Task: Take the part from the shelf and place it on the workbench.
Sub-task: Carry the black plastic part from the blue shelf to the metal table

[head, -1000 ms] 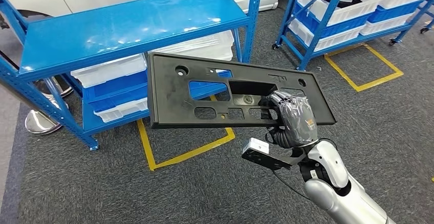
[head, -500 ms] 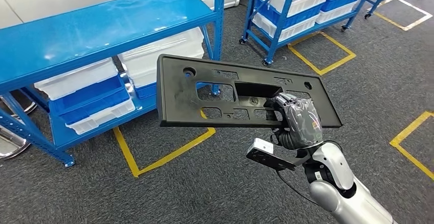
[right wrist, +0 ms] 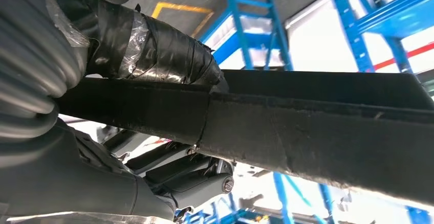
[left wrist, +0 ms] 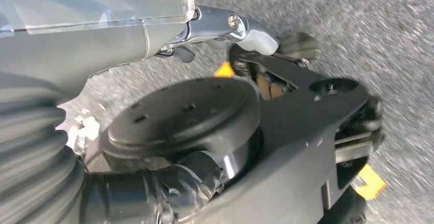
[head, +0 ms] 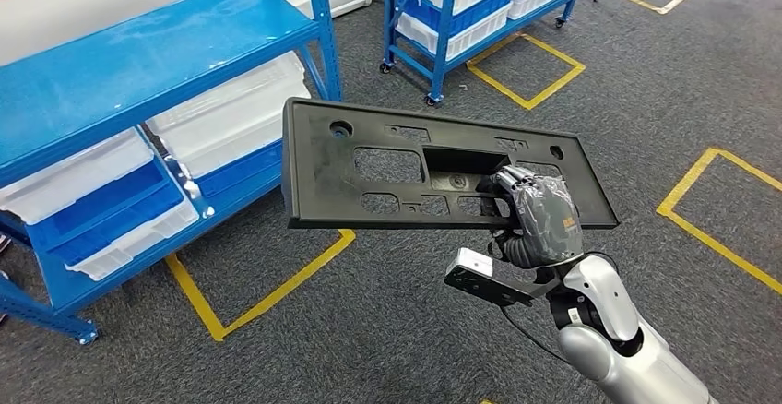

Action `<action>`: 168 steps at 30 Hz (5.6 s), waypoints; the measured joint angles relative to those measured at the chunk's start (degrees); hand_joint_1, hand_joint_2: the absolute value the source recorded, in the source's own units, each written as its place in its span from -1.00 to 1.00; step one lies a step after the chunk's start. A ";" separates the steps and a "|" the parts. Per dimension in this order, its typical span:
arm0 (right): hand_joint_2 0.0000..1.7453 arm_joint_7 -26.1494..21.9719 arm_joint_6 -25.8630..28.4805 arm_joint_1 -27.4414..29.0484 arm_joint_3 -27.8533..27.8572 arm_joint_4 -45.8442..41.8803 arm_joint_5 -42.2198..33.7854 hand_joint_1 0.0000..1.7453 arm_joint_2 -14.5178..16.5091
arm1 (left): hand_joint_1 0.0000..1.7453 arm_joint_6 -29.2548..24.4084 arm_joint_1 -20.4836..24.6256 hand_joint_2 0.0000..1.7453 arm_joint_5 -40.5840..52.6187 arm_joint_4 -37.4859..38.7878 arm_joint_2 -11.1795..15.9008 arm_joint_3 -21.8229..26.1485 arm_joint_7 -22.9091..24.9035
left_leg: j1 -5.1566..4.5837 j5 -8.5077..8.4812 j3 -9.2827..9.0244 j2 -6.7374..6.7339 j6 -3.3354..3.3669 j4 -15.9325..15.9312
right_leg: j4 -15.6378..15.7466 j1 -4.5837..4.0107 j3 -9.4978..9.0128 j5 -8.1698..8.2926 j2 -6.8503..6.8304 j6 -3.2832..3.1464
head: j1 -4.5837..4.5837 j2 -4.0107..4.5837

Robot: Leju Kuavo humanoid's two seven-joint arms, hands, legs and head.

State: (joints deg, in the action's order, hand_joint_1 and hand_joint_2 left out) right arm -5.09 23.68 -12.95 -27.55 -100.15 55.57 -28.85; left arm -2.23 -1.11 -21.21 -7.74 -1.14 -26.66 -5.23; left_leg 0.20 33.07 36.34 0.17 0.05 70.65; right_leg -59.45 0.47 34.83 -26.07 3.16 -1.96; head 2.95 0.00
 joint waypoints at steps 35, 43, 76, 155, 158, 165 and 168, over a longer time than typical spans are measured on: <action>1.00 8.19 1.92 -0.09 -0.03 0.91 18.07 1.00 -0.90 | -1.00 0.03 -0.23 1.00 -1.45 0.34 -0.10 0.20 0.15 | 0.52 -4.47 -4.83 4.70 0.51 -12.27 | -0.21 0.30 1.09 0.39 3.57 1.09 | 0.14 0.00; 1.00 9.05 2.15 -1.01 -0.24 2.27 19.53 1.00 -2.03 | -1.00 0.07 -0.23 1.00 -1.77 0.38 -0.28 0.29 0.29 | 0.51 -5.29 -5.81 -1.33 2.12 -14.20 | -14.18 0.73 8.50 -5.97 -2.62 3.17 | 0.27 0.00; 1.00 9.53 1.74 -2.77 -1.02 4.15 19.86 1.00 -2.69 | -1.00 0.07 -0.10 1.00 -1.94 0.61 -0.55 0.44 0.35 | 0.41 -5.46 -5.37 -3.05 2.32 -14.21 | -12.76 1.18 7.57 -4.22 -3.26 3.63 | 0.28 0.00; 1.00 11.55 -3.04 -2.43 4.50 5.07 23.60 1.00 -2.05 | -1.00 -1.03 1.76 1.00 -4.50 6.26 -3.54 1.56 0.02 | 0.32 -4.35 -1.87 2.46 1.58 -8.12 | 0.12 0.26 -0.15 -0.50 2.07 1.20 | 0.31 0.00; 1.00 11.93 -3.26 -2.98 3.62 5.52 24.33 1.00 -0.76 | -1.00 -1.04 1.85 1.00 -4.50 6.67 -3.69 1.44 0.02 | 0.15 -5.11 -3.56 3.52 1.92 -11.93 | 0.26 0.57 0.37 -0.16 3.98 2.04 | 0.30 0.00; 1.00 13.79 -3.10 -2.63 2.49 6.13 25.12 1.00 0.19 | -1.00 -1.85 1.98 1.00 -4.72 6.84 -4.32 1.10 -0.02 | 0.40 -5.78 -4.73 -1.19 3.22 -14.02 | -12.70 0.65 6.75 -6.61 -2.58 4.04 | 0.67 0.00; 1.00 14.44 -2.98 -1.69 2.31 6.18 25.17 1.00 0.24 | -1.00 -2.26 1.96 1.00 -5.10 6.90 -4.42 0.97 -0.01 | 0.41 -5.25 -4.93 -3.23 3.02 -13.69 | -10.54 1.05 5.64 -3.81 -3.50 4.54 | 0.66 0.00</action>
State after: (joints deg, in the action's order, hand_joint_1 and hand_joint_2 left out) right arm 9.34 20.69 -14.64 -25.24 -93.97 80.74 -28.61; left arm -4.49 0.85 -26.31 -0.84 -5.56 -25.69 -5.24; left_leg 0.61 27.82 31.41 -3.06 3.07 56.96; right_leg -69.98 1.52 40.47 -29.88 -0.33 2.59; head 3.61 0.00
